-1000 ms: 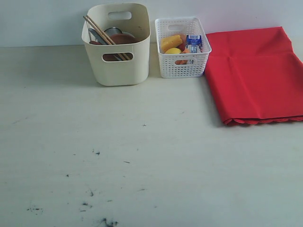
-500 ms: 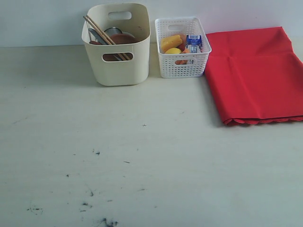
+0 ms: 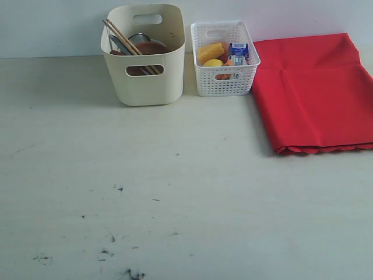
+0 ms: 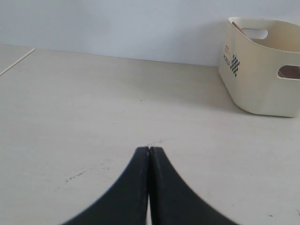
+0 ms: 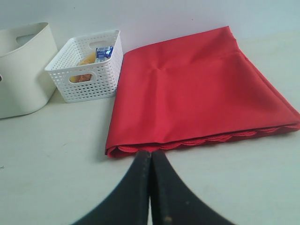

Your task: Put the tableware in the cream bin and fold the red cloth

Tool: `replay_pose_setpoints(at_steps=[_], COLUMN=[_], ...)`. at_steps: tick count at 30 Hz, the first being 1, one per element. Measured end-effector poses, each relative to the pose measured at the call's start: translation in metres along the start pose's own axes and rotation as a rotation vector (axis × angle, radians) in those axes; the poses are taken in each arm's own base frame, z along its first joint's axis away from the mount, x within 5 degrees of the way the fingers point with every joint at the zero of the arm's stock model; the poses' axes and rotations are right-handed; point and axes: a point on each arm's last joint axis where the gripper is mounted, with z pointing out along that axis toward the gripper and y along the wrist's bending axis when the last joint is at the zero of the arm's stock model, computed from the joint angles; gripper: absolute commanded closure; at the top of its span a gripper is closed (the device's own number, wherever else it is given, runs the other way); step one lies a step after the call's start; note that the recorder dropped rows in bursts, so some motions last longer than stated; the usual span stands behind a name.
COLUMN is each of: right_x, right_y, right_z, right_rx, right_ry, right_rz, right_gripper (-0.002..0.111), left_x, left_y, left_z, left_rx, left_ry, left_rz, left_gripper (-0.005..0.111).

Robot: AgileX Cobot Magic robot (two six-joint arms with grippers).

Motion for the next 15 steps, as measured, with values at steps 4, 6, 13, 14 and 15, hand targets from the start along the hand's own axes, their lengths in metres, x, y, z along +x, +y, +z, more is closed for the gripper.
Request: replay_pose_setpoints(at_steps=[4, 6, 13, 14, 15], right_x=[0.0002, 0.0002, 0.0002, 0.0002, 0.0002], right_y=[0.0, 0.0, 0.0, 0.0, 0.0], right_z=[0.0, 0.0, 0.0, 0.0, 0.0], right_rx=[0.0, 0.0, 0.0, 0.0, 0.0], right_ry=[0.003, 0.003, 0.003, 0.003, 0.003], right_rz=[0.0, 0.0, 0.0, 0.0, 0.0], right_gripper=[0.108, 0.108, 0.108, 0.108, 0.108], left_x=[0.0, 0.0, 0.0, 0.0, 0.0], left_y=[0.0, 0.0, 0.0, 0.0, 0.0], left_z=[0.0, 0.0, 0.0, 0.0, 0.0], left_rx=[0.0, 0.0, 0.0, 0.0, 0.0], left_ry=[0.0, 0.0, 0.0, 0.0, 0.0], left_rz=[0.0, 0.0, 0.0, 0.0, 0.0], left_gripper=[0.105, 0.105, 0.105, 0.105, 0.105])
